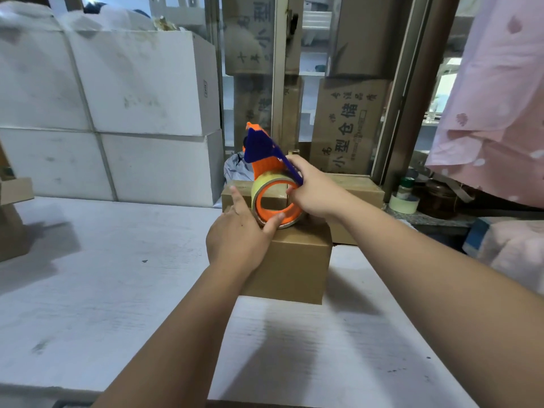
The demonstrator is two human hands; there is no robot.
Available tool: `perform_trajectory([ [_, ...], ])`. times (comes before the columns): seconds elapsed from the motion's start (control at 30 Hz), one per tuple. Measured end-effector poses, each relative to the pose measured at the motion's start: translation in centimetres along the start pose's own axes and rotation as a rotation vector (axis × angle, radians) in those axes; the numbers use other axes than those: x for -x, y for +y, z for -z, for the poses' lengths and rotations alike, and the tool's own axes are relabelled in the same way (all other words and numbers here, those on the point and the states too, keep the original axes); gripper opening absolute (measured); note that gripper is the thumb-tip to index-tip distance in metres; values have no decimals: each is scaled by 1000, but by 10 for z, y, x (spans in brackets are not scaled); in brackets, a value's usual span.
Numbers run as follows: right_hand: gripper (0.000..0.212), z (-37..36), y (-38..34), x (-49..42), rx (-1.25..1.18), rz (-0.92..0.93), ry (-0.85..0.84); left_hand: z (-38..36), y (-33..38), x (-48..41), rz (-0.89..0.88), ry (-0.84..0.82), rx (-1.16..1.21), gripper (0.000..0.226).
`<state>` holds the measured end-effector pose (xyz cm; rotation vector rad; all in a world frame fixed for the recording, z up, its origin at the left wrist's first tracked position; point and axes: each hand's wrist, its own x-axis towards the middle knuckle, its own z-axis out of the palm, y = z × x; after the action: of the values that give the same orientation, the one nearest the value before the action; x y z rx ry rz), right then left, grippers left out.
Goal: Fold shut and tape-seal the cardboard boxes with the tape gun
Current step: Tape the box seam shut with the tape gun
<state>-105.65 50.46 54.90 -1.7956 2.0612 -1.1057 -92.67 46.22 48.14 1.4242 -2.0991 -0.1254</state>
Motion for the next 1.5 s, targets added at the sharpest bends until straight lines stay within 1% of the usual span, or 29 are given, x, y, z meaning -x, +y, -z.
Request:
perform_trajectory([
  [0.1,65,11,-1,4,110,9,18,6,2,3,-73,-70,-73,89],
  [0.2,67,27,-5,11,278,31,10,12,2,8,-132,-129,-97,87],
  [0.27,65,34,-7,16,380,41,-4,12,2,8,-145,-139,-114,89],
  [0.37,55,38,-5,21,407,10,-16,12,2,10,-140,-147,-129,91],
  [0.43,45,37,2,24,329,-66,16,13,2,10,-146,-159,-131,90],
  [0.5,41,31,15,28,132,-158,71,14,3,11,-152,-171,-133,90],
  [0.6,48,18,32,38,-203,-248,165,12,3,10,-153,-166,-139,90],
  [0.63,52,13,35,41,-268,-253,192,12,2,9,-156,-167,-137,89],
  [0.7,54,5,37,43,-315,-255,242,10,0,8,-172,-174,-128,87],
  [0.77,51,2,37,43,-280,-267,278,9,-1,8,-195,-185,-127,84],
  [0.83,49,6,35,42,-195,-262,298,8,-2,7,-202,-206,-132,85],
  [0.93,41,15,30,39,18,-137,269,8,-3,7,-200,-223,-153,91],
  [0.97,41,18,27,38,79,-94,247,9,-3,7,-200,-228,-160,91],
  [1.03,43,24,25,36,148,-66,220,9,-2,8,-205,-236,-163,89],
  [1.2,50,45,34,43,237,-120,222,8,-3,6,-209,-246,-160,87],
  [1.37,54,49,36,49,323,-66,230,8,-1,7,-209,-226,-167,85],
  [1.5,55,49,37,49,347,-59,223,9,0,8,-204,-217,-170,84],
])
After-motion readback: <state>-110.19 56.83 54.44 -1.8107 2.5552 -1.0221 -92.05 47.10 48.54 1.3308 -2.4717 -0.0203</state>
